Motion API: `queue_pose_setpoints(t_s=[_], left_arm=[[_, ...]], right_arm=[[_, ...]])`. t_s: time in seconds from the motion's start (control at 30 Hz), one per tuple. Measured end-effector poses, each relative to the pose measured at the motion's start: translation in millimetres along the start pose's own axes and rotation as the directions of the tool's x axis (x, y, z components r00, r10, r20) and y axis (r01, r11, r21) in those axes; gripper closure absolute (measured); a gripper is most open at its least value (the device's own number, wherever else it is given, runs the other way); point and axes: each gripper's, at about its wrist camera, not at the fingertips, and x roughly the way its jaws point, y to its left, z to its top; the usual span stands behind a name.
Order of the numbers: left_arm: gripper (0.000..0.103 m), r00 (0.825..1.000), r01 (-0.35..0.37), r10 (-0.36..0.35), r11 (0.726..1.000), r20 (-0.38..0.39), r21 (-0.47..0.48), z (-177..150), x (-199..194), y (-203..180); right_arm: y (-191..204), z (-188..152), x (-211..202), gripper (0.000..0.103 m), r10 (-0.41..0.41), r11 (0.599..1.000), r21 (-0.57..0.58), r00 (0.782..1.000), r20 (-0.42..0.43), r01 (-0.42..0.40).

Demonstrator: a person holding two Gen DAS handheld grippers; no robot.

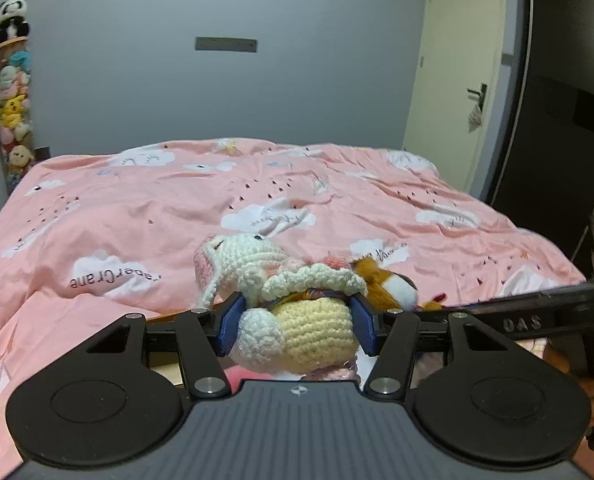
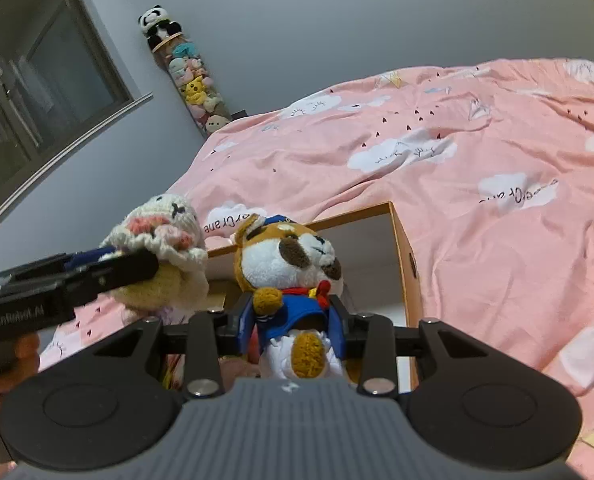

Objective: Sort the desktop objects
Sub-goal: 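Carry the bunny with the left tool while the right tool carries the panda into the box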

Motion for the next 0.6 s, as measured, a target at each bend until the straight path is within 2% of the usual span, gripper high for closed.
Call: queue_pose_setpoints(t_s=[0.13,0.37,0.6], left_arm=[[0.038,0.999,0.028,-0.026,0.999,-0.036,0.045,-11.5,20.7,-6.3],[0.038,0.991,0.034,-0.019,0.993,-0.13,0.114,-34.4,59.6,-10.2],[0.038,0.983,0.065,-0.024,0.973,-0.183,0.221,-42.8,82.2,-14.2]], right_arm=[[-5.9,3.2,20.9,0.064,-0.017,0.999,0.033,1.0,-0.018,0.018],[-15.6,0.4,47.5,0.064,-0.055,0.997,0.05,0.996,-0.07,0.058],[-16.9,0.6,72.5,0.063,-0.099,0.992,0.07,0.99,-0.102,0.106]])
